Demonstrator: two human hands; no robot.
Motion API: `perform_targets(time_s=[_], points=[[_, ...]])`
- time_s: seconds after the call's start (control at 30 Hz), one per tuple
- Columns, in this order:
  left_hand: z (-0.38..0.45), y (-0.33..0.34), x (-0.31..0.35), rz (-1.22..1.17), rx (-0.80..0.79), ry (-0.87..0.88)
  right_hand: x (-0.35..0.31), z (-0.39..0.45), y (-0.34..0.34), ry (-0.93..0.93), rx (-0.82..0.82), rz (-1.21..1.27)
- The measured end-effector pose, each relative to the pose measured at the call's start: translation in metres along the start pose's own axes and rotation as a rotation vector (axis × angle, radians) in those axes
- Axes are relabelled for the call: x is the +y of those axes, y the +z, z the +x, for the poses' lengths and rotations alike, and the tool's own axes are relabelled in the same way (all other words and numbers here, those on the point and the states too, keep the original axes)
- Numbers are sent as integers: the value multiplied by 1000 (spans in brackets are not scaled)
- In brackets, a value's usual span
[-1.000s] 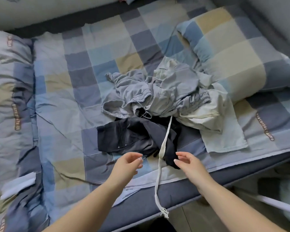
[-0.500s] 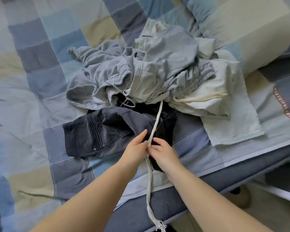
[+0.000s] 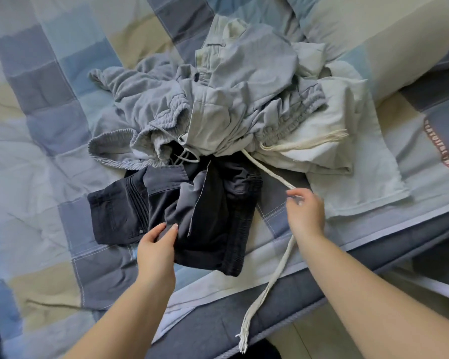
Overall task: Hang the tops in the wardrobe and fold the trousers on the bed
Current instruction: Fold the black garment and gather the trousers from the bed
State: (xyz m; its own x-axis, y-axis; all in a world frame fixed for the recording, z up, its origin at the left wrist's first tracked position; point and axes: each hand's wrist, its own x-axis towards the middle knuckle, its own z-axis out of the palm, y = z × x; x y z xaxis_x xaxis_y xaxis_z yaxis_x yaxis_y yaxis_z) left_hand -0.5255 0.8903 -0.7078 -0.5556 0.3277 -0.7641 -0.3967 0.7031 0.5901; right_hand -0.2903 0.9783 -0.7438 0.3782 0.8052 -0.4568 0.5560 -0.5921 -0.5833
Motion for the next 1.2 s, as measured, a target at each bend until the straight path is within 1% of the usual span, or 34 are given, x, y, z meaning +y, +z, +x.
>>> perform_targets(time_s=[0.07, 0.13, 0.17, 0.2, 0.23, 0.3, 0.37, 0.4, 0.43, 0.47, 0.53, 0.57, 0.6, 0.63, 0.67, 0.7, 0.77, 0.8, 0.87, 0.97, 1.03, 1.1, 1.13, 1.2], points=[[3, 1, -2, 62, -7, 23, 2, 2, 15, -118, -141, -176], [2, 5, -5, 104, -20, 40, 6, -3, 32, -120, -280, -390], [0, 8, -8, 115, -30, 47, 8, -7, 40, -84, -372, -509], [-1, 9, -11, 118, -39, 52, 10, -12, 48, -17, -474, -575], [-1, 10, -14, 118, -46, 56, 13, -18, 55, 81, -580, -558], [-3, 8, -22, 138, -47, 95, 21, -35, 65, 286, -741, -335], [-10, 3, -30, 293, -3, 221, 30, -52, 72, 360, -782, -42], [-17, -2, -33, 421, 32, 333, 32, -61, 74, 371, -761, 100], [-24, -7, -34, 554, 49, 501, 31, -70, 73, 393, -728, 248], [-30, -14, -34, 683, 16, 717, 28, -77, 72, 430, -703, 403], [-40, -26, -33, 958, -174, 1185, 14, -94, 63, 484, -708, 672], [-44, -31, -32, 1088, -296, 1355, 6, -103, 56, 489, -732, 768], [-50, -36, -30, 1200, -402, 1463, -4, -111, 47, 485, -751, 839], [-54, -39, -27, 1279, -472, 1525, -14, -118, 38, 485, -758, 898], [-58, -42, -23, 1322, -489, 1562, -24, -124, 28, 480, -754, 932], [-63, -44, -18, 1320, -474, 1580, -34, -130, 18, 471, -760, 956], [-73, -45, -2, 1206, -433, 1619, -54, -143, 0, 450, -791, 985], [-83, -48, 13, 1126, -412, 1657, -68, -150, -12, 421, -797, 997], [-92, -48, 39, 1035, -426, 1685, -86, -160, -28, 367, -795, 1011], [-116, -59, 91, 1063, -446, 1705, -120, -179, -63, 212, -790, 917], [-138, -74, 124, 1120, -465, 1696, -138, -196, -85, 68, -765, 785], [-161, -95, 153, 1172, -486, 1692, -155, -213, -104, -152, -731, 619], [-171, -106, 165, 1197, -488, 1689, -162, -218, -109, -263, -735, 519], [-198, -133, 193, 1201, -450, 1670, -176, -230, -121, -427, -756, 283]])
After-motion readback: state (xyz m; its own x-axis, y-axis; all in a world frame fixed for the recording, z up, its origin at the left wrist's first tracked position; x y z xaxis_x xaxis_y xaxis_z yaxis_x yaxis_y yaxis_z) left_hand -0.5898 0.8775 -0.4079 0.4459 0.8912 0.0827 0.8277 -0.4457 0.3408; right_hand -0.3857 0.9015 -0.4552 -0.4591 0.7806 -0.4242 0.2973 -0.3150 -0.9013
